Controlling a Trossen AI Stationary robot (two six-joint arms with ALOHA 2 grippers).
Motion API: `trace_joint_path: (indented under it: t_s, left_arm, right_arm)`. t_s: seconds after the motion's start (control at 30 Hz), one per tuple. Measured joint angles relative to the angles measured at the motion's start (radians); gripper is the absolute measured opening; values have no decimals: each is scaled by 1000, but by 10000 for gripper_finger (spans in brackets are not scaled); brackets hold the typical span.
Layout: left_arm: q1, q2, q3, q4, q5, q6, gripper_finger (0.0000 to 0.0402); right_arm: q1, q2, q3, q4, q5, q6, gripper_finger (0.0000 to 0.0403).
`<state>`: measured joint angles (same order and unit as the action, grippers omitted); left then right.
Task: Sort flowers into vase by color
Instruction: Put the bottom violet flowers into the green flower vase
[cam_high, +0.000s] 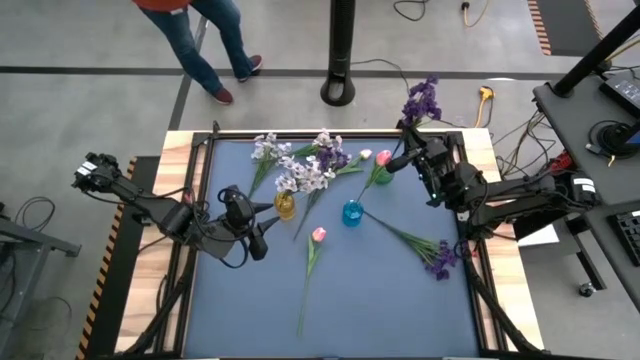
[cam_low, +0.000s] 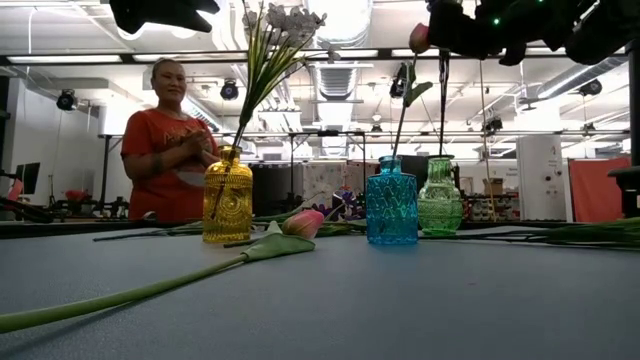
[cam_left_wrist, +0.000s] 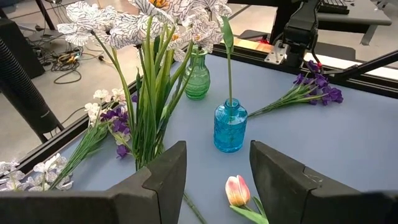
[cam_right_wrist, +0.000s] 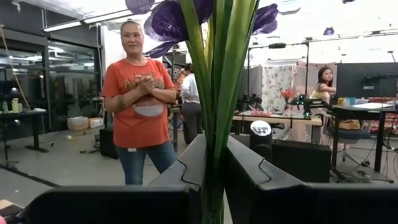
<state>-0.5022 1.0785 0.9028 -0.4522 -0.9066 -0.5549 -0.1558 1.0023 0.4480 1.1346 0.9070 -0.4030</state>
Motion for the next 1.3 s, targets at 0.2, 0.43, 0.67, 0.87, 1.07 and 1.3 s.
trace_joint_path:
  t_s: [0.2, 0.43, 0.67, 0.87, 1.07, 1.3]
  left_arm:
    - [0, 0, 0, 0, 0, 0, 160]
    - [0, 0, 0, 0, 0, 0, 160]
    - [0, 0, 0, 0, 0, 0, 160]
    - [0, 0, 0, 0, 0, 0, 160]
    - [0, 0, 0, 0, 0, 0, 160]
    - [0, 0, 0, 0, 0, 0, 160]
  right_arm:
    - [0, 1, 0, 0, 1, 0, 33]
    - [0, 1, 0, -1, 1, 0, 33]
    - [0, 1, 0, -2, 1, -3, 33]
    - [0, 2, 0, -4, 1, -8, 33]
    - [0, 2, -1, -5, 1, 0, 37]
    - [0, 2, -1, -5, 1, 3, 67]
